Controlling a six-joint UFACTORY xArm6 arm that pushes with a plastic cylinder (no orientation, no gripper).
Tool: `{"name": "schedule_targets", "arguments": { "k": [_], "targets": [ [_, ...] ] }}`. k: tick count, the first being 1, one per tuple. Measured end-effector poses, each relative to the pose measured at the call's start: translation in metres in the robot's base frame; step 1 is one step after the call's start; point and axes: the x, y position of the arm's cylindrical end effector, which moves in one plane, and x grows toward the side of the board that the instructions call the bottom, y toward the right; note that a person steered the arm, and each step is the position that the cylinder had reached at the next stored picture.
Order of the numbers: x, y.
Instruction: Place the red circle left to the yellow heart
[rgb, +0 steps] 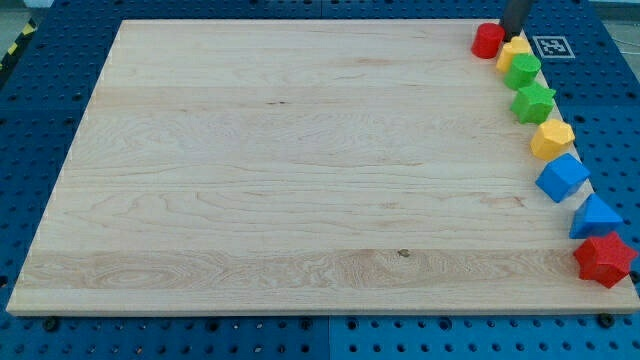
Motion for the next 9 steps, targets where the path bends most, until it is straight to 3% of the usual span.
{"name": "schedule_targets", "arguments": {
  "k": [3, 9],
  "targets": [
    [0.011, -0.054],
    [0.04, -0.079]
  ]
}}
